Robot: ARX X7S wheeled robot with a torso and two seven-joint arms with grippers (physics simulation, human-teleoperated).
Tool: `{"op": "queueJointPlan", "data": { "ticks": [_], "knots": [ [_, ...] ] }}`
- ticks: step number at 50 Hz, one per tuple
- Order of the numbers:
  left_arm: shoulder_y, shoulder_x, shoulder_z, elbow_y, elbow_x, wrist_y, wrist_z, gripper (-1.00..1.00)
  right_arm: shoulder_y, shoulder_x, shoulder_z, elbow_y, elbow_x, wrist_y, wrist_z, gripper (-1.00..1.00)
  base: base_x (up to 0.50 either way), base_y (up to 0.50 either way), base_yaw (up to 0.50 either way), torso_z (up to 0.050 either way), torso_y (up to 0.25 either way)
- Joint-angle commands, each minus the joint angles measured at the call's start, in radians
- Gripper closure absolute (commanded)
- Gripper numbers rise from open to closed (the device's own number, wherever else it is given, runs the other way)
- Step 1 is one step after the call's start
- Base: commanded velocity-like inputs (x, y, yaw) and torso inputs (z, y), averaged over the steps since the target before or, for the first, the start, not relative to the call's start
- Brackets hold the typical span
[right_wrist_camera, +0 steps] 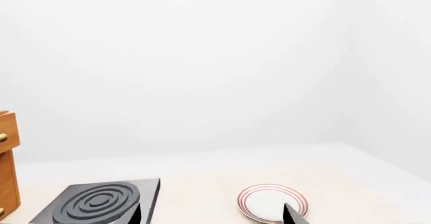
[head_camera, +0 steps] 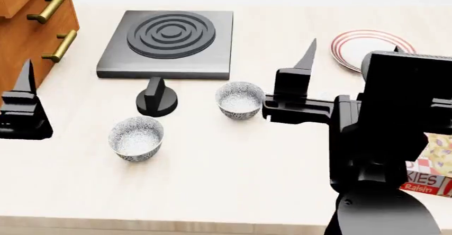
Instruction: Pick the akita bowl next to the ramekin and place it on the plate.
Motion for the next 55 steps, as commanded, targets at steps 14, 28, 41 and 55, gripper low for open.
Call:
{"op": "queueJointPlan", "data": {
  "ticks": [14,28,41,55],
  "knots": [
    [0.046,0.037,-0.115,0.136,-0.030,-0.115,0.035,-1.00,-0.050,0.033,0.132,-0.013,0.014,0.022,-0.008,-1.00,0.00,0.00,0.00,0.000,0.000],
    [0.057,0.034,-0.123,0.135,-0.034,-0.117,0.023,-1.00,-0.051,0.039,0.124,-0.026,0.022,0.030,0.001,-1.00,0.00,0.00,0.00,0.000,0.000],
    [0.054,0.032,-0.130,0.137,-0.043,-0.119,0.018,-1.00,-0.059,0.044,0.120,-0.014,0.029,0.004,-0.001,-1.00,0.00,0.00,0.00,0.000,0.000],
    [0.052,0.030,-0.134,0.137,-0.053,-0.122,0.013,-1.00,-0.056,0.046,0.125,-0.017,0.038,0.011,0.010,-1.00,0.00,-0.08,0.00,0.000,0.000]
  ]
}}
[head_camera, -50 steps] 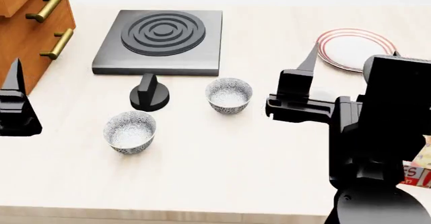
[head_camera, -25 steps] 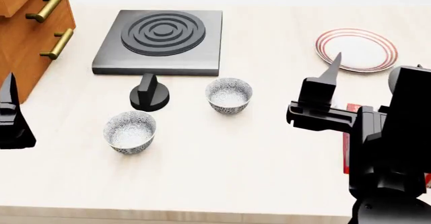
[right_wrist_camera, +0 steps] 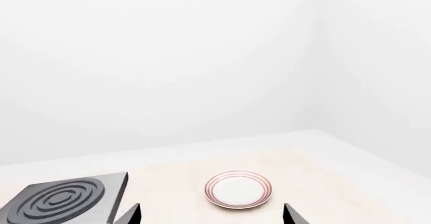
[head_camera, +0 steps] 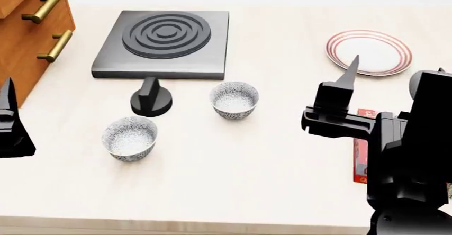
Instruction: Pick the akita bowl next to the ramekin and place it on the plate.
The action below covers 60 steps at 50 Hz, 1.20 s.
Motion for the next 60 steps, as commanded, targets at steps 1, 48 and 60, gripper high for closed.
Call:
{"op": "queueJointPlan", "data": {
  "ticks": [1,48,60],
  "knots": [
    [0.006,0.018,-0.031,0.026,-0.007,-0.006,0.021,-1.00,0.004,-0.016,0.024,0.003,-0.011,0.002,-0.014,-1.00,0.00,-0.17,0.00,0.000,0.000],
    [0.006,0.012,-0.044,0.029,-0.039,-0.005,0.000,-1.00,-0.003,-0.004,0.019,0.008,0.016,-0.015,0.004,-1.00,0.00,-0.17,0.00,0.000,0.000],
    [0.012,0.009,-0.044,0.021,-0.046,0.008,-0.004,-1.00,-0.003,0.000,0.018,0.010,0.023,-0.018,0.009,-1.00,0.00,-0.17,0.00,0.000,0.000]
  ]
}}
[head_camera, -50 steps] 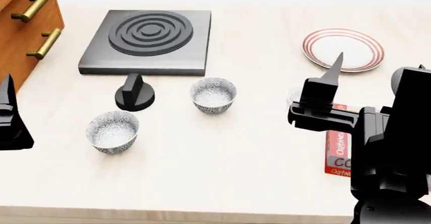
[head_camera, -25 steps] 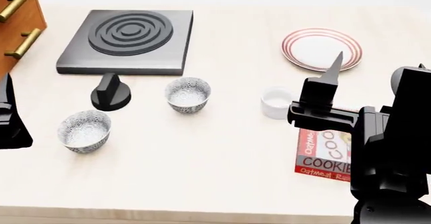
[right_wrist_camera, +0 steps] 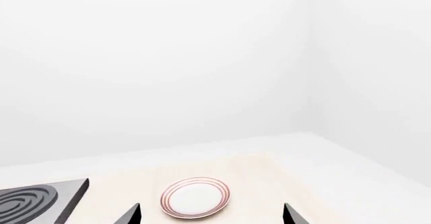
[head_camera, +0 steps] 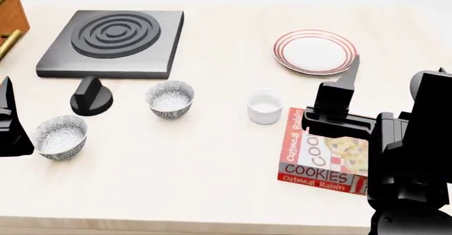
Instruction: Pick the akita bowl next to the ramekin and place it on the plate.
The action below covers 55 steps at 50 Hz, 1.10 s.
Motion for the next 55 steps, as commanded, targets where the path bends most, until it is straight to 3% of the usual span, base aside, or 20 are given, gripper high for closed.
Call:
{"op": "queueJointPlan", "data": {
  "ticks": [1,55],
  "knots": [
    [0.009,0.017,-0.029,0.024,-0.005,0.000,0.021,-1.00,0.002,-0.016,0.020,0.008,-0.012,-0.006,-0.016,-1.00,0.00,-0.17,0.00,0.000,0.000],
    [0.000,0.009,-0.034,0.030,-0.045,-0.017,-0.006,-1.00,0.003,-0.002,0.018,0.005,0.021,-0.002,0.009,-1.00,0.00,-0.17,0.00,0.000,0.000]
  ]
}}
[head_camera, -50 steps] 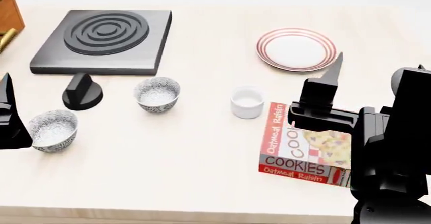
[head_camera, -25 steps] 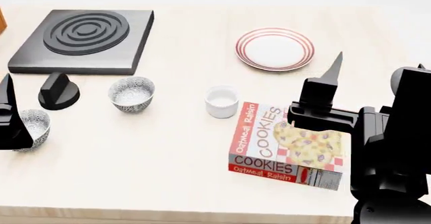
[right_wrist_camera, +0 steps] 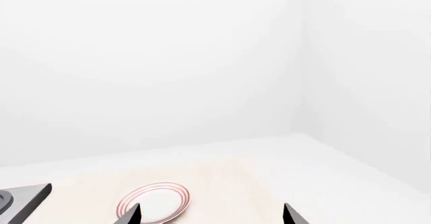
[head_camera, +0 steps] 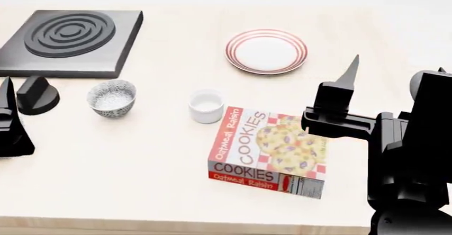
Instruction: Pick the akita bowl next to the ramekin and place it on the plate.
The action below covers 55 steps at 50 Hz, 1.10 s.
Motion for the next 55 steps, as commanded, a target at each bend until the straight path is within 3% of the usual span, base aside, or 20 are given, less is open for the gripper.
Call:
{"op": "queueJointPlan", "data": {
  "ticks": [1,55],
  "knots": [
    [0.007,0.017,-0.029,0.028,-0.006,-0.007,0.020,-1.00,0.002,-0.016,0.021,0.009,-0.012,-0.006,-0.016,-1.00,0.00,-0.17,0.00,0.000,0.000],
    [0.005,0.006,-0.038,0.026,-0.044,-0.007,-0.003,-1.00,0.003,-0.002,0.014,0.008,0.016,-0.009,0.008,-1.00,0.00,-0.17,0.00,0.000,0.000]
  ]
}}
